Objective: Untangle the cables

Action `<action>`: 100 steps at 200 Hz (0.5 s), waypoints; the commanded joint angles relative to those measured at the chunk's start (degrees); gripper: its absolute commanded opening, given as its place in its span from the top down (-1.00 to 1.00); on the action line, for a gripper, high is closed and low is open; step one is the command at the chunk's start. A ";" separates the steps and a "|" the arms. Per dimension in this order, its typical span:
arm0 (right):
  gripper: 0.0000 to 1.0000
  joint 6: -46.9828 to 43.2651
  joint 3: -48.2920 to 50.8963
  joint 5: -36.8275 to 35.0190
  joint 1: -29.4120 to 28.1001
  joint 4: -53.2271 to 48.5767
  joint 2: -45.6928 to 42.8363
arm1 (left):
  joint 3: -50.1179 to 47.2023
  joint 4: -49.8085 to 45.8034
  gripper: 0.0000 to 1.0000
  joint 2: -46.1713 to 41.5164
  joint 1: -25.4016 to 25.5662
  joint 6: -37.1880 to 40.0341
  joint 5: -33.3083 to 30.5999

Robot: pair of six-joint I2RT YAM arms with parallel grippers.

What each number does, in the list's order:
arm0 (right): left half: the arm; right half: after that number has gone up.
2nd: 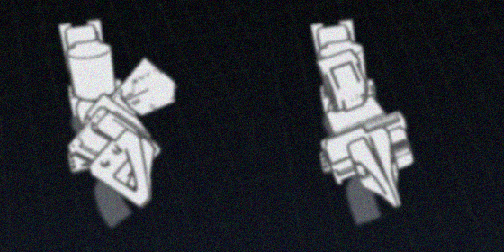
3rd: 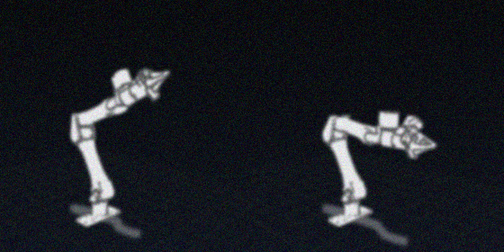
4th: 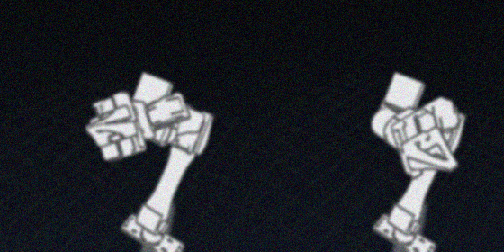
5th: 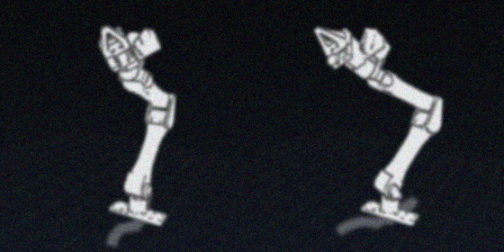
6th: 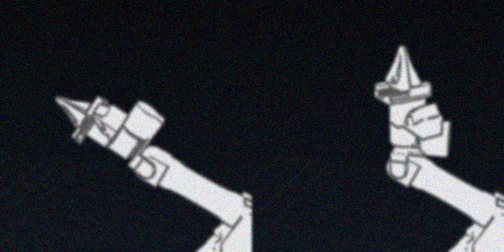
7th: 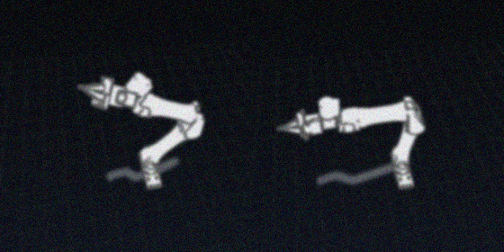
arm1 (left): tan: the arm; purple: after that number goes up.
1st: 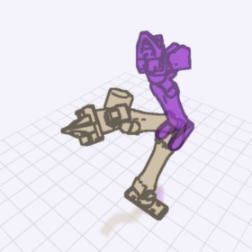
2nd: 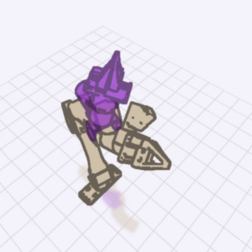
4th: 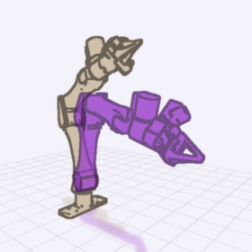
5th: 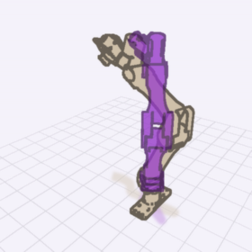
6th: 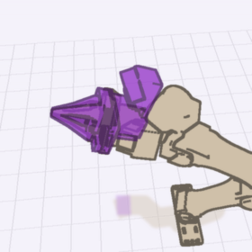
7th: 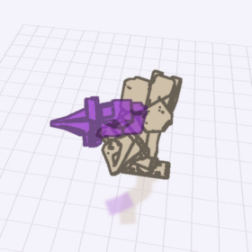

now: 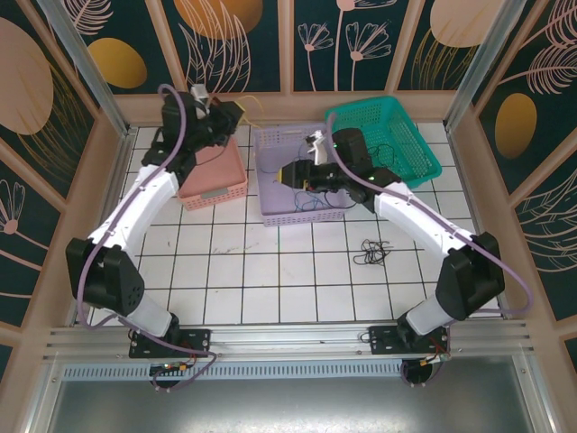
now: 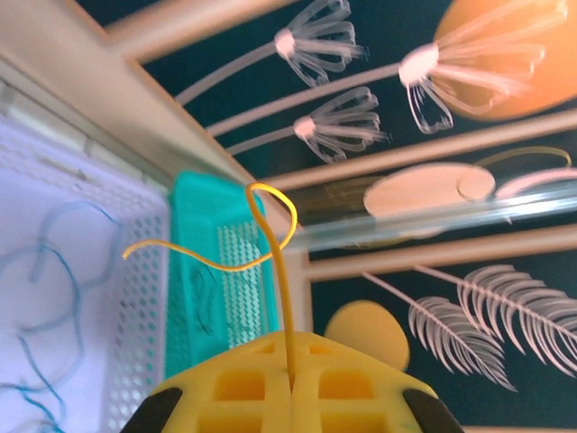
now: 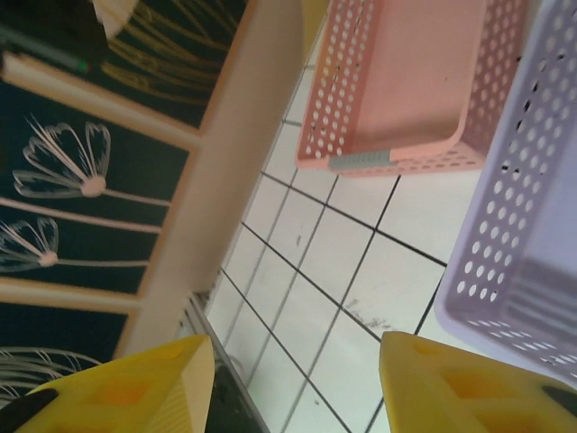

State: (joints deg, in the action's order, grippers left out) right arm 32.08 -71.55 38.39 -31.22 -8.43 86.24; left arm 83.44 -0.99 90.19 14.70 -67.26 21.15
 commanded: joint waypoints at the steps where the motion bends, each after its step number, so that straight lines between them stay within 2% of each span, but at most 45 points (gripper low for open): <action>1: -0.06 3.43 0.82 2.33 3.33 3.46 -5.07 | 2.47 -7.36 1.00 0.48 -4.22 8.09 -3.22; 40: -0.08 3.51 3.89 0.97 6.33 0.88 -8.45 | 9.63 -15.78 1.00 6.37 -8.99 19.95 -12.48; 80: -0.10 4.55 7.22 -1.83 6.61 -1.05 -11.57 | 15.73 -18.49 1.00 16.83 -10.33 24.68 -17.64; 100: -0.11 5.09 8.56 -4.00 6.79 -2.46 -13.20 | 21.39 -23.45 1.00 23.24 -10.30 27.40 -21.22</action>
State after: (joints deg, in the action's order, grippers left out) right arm 35.83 -64.75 37.30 -24.84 -8.67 76.09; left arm 99.20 -17.19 107.44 4.60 -45.89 5.72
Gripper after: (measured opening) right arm 0.551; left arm 0.039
